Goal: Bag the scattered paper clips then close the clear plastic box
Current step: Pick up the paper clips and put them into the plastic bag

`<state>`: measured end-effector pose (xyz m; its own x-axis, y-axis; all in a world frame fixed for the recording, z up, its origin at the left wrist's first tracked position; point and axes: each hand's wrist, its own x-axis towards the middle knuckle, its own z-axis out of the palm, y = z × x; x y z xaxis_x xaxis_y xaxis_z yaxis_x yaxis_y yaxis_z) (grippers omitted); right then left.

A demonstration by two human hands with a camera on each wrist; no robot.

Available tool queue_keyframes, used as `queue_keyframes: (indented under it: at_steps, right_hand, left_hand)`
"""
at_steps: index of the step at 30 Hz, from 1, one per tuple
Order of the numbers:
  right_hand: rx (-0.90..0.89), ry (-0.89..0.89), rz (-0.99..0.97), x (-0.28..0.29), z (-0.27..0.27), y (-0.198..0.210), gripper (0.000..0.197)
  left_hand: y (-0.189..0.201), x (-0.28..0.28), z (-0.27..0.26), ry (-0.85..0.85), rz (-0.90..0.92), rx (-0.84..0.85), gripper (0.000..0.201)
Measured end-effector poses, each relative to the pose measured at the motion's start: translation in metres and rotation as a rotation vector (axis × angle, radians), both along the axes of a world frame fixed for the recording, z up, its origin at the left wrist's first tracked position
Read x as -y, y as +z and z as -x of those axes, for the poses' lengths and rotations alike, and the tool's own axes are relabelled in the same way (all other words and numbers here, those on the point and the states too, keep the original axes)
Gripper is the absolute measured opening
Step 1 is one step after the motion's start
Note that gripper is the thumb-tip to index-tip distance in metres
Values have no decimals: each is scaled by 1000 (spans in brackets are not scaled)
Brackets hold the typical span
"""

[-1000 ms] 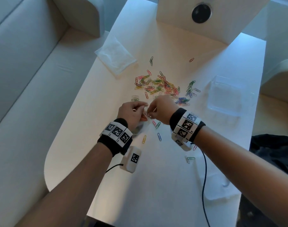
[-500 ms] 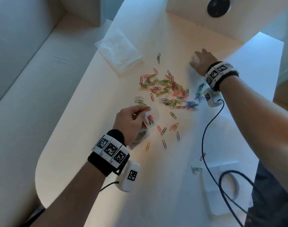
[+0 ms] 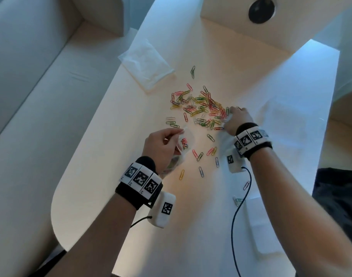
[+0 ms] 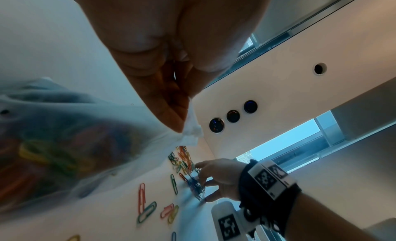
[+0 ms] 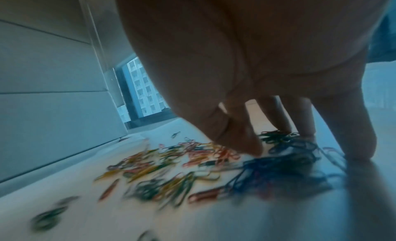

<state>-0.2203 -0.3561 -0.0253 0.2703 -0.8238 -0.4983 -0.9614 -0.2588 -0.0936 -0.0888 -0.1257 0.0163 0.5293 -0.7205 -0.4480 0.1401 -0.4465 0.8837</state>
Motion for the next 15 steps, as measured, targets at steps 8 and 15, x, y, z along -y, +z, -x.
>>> queue_keyframes:
  at_steps: [8,15]
  right_hand:
    - [252,143,297,-43,24,-11,22]
    - [754,-553,-83,-47,58,5,24]
  left_hand:
    - [6,-19,18,2,-45,-6,22]
    - [9,-29,23,22,-60,15,22]
